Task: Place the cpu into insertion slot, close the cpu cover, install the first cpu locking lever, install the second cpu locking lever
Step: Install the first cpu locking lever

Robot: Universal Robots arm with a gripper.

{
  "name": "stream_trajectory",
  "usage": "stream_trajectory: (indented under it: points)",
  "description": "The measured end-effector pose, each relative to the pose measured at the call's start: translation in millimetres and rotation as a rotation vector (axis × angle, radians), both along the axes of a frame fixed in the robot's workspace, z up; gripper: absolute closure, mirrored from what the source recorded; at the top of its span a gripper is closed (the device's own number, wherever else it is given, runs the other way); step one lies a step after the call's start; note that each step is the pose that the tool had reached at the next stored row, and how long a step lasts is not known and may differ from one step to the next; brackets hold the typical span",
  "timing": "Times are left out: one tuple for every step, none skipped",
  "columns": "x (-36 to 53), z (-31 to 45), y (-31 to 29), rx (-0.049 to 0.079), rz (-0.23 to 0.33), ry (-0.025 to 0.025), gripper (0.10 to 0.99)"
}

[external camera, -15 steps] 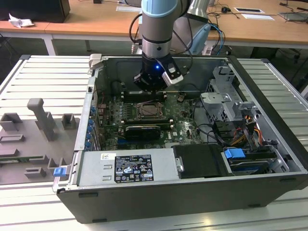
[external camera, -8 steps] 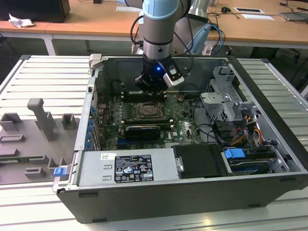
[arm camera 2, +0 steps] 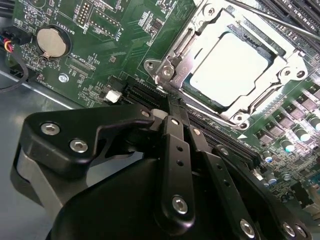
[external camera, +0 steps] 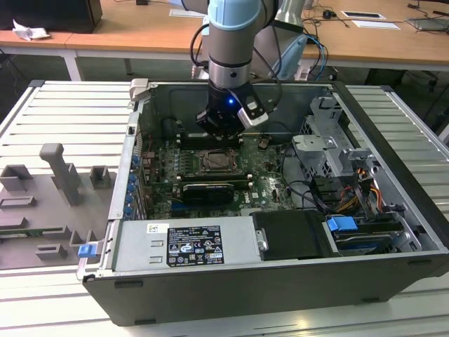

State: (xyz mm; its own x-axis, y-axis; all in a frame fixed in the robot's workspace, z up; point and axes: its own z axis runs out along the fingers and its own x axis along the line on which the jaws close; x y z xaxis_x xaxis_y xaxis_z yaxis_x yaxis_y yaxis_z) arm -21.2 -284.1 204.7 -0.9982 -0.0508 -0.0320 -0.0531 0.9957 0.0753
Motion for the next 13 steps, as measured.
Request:
stream_trajectory:
  points:
    - [0.0, -0.9, -0.1, -0.005, 0.000, -0.0001, 0.980]
    - [0.0, -1.6, -0.9, -0.007, 0.000, -0.0003, 0.980]
    - [0.0, -1.9, -1.2, -0.007, 0.000, -0.0001, 0.980]
    - [0.0, -2.1, -1.3, -0.007, 0.000, -0.0001, 0.980]
    - [0.0, -2.5, -1.5, -0.007, 0.000, 0.0000, 0.980]
    - [0.0, -2.9, -1.5, -0.007, 0.000, 0.0000, 0.980]
    - [0.0, -3.3, -1.5, -0.007, 0.000, 0.0000, 0.980]
    - [-0.1, -3.8, -1.6, -0.008, 0.000, 0.0002, 0.980]
    - [-0.1, -4.1, -1.7, -0.008, 0.000, 0.0004, 0.980]
    - [-0.1, -4.3, -1.7, -0.008, 0.000, 0.0003, 0.980]
    - [-0.1, -4.4, -1.7, -0.007, 0.000, 0.0003, 0.980]
    - [0.0, -4.5, -1.6, -0.006, 0.000, 0.0001, 0.980]
    - [0.0, -4.5, -1.5, -0.005, 0.000, 0.0000, 0.980]
